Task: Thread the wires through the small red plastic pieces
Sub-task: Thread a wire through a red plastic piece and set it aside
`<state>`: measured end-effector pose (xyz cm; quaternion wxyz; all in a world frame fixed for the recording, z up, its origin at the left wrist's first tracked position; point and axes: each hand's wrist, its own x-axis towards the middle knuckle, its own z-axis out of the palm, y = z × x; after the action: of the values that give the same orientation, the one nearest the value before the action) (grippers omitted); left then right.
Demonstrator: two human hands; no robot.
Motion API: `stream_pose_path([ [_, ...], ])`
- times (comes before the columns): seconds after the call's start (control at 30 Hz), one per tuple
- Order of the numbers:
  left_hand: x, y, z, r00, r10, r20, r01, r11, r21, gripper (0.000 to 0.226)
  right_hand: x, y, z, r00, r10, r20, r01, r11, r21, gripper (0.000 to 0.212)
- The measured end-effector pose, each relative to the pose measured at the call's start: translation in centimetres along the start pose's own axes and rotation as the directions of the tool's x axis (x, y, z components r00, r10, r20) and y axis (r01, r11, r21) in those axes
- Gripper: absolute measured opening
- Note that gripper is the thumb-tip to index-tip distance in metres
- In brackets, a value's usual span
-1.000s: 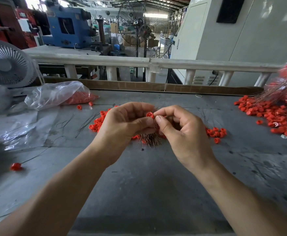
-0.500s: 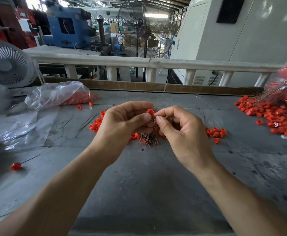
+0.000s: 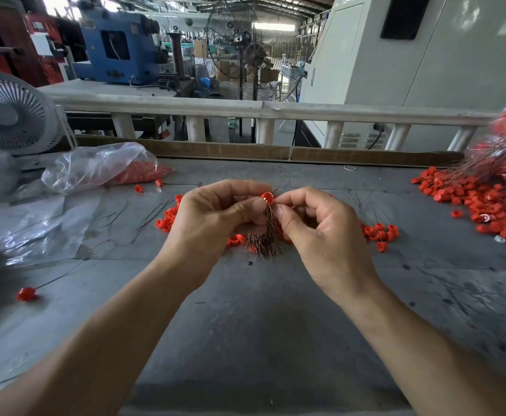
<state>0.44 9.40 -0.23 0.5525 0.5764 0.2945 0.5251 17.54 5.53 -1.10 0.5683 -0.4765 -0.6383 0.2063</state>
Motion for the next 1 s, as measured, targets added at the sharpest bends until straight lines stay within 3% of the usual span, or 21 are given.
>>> stream_pose_path([
  [0.43, -0.1, 0.4, 0.1, 0.992, -0.124, 0.038, 0.128, 0.983, -0.128, 0.028, -0.1, 0.0, -0.2, 0.999, -0.036, -0.003, 0.036, 0.999, -0.008, 0.010],
  [0.83, 0.0, 0.6, -0.4, 0.979, -0.178, 0.095, 0.188, 0.976, -0.109, 0.024, 0.1, 0.6, -0.3, 0.997, -0.078, 0.014, 0.078, 0.997, -0.008, 0.013],
  [1.0, 0.0, 0.7, -0.3, 0.981, -0.171, 0.095, 0.185, 0.967, -0.174, 0.022, 0.3, 1.0, -0.1, 0.998, -0.004, 0.059, -0.002, 0.995, 0.103, 0.011],
])
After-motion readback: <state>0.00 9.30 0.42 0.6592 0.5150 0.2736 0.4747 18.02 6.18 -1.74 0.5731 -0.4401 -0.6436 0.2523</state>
